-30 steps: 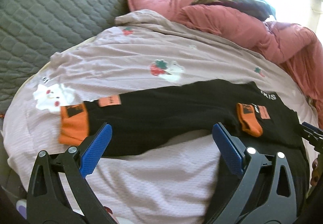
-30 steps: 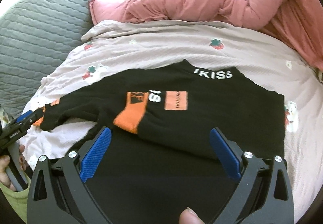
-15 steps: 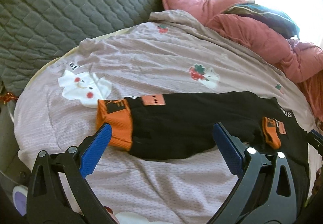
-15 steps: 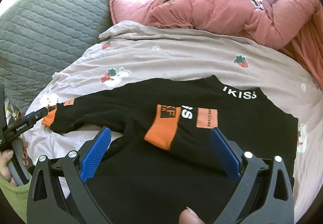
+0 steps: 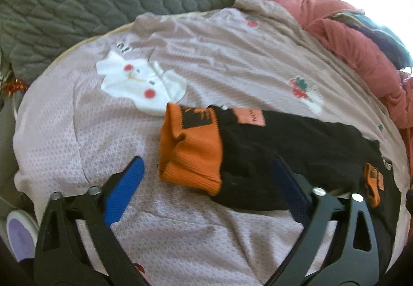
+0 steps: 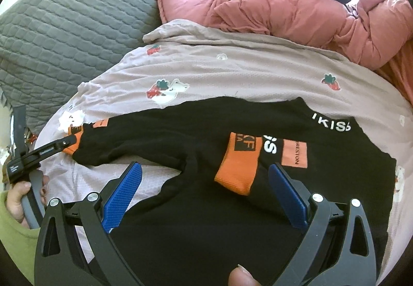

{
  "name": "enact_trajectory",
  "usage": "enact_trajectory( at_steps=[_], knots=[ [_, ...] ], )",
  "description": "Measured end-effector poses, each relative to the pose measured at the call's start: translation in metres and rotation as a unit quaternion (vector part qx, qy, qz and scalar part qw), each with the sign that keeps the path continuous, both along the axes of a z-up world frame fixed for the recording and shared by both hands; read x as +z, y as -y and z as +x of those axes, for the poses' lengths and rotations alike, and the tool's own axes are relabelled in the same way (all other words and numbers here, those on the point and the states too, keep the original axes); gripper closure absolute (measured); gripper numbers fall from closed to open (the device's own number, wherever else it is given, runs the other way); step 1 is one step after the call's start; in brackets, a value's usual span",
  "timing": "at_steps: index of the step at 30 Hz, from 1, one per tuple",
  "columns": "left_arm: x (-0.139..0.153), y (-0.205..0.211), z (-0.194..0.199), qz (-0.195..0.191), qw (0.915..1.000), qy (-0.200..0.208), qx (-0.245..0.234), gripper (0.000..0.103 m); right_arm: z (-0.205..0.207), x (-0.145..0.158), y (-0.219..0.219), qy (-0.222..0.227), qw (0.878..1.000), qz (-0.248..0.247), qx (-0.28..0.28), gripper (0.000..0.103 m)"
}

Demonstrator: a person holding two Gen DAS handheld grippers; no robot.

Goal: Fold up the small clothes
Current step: 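Move the left tool to the other orange cuff and grasp it, then carry the sleeve across the body with the left tool and release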

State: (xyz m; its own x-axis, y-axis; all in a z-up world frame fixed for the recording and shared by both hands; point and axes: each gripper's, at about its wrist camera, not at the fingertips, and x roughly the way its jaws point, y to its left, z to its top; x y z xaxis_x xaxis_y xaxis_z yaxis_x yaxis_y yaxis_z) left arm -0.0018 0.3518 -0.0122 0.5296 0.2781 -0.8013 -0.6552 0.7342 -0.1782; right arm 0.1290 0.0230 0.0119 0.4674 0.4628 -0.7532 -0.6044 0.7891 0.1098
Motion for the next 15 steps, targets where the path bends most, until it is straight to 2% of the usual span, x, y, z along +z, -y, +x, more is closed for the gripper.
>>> enact_trajectory(
  at_steps=[3, 4, 5, 6, 8, 11, 15],
  knots=[
    [-0.006, 0.0, 0.002, -0.003, 1.0, -0.008, 0.001, 0.059, 0.003, -0.007, 0.0, -0.008, 1.0, -0.003, -0.004, 0.005],
    [-0.006, 0.0, 0.002, -0.005, 1.0, -0.005, -0.001, 0.066, 0.004, -0.01, 0.0, -0.012, 1.0, -0.003, -0.005, 0.005],
    [-0.006, 0.0, 0.003, -0.007, 1.0, -0.002, -0.005, 0.081, 0.005, -0.013, 0.0, -0.016, 1.0, -0.002, -0.006, 0.005],
    [-0.006, 0.001, 0.003, -0.009, 0.9999, 0.002, -0.009, 0.089, 0.006, -0.015, 0.0, -0.019, 1.0, -0.002, -0.007, 0.005],
    [-0.005, 0.002, 0.004, -0.011, 0.9997, 0.014, -0.019, 0.094, 0.006, -0.018, 0.001, -0.023, 1.0, -0.001, -0.009, 0.005],
    [0.006, 0.01, 0.002, -0.004, 0.9978, 0.055, -0.037, 0.095, 0.007, -0.022, 0.006, -0.028, 1.0, 0.002, -0.013, 0.005],
    [0.022, 0.022, 0.002, 0.003, 0.9945, 0.086, -0.059, 0.095, 0.012, -0.025, 0.02, -0.037, 0.999, 0.009, -0.03, 0.005]
  ],
)
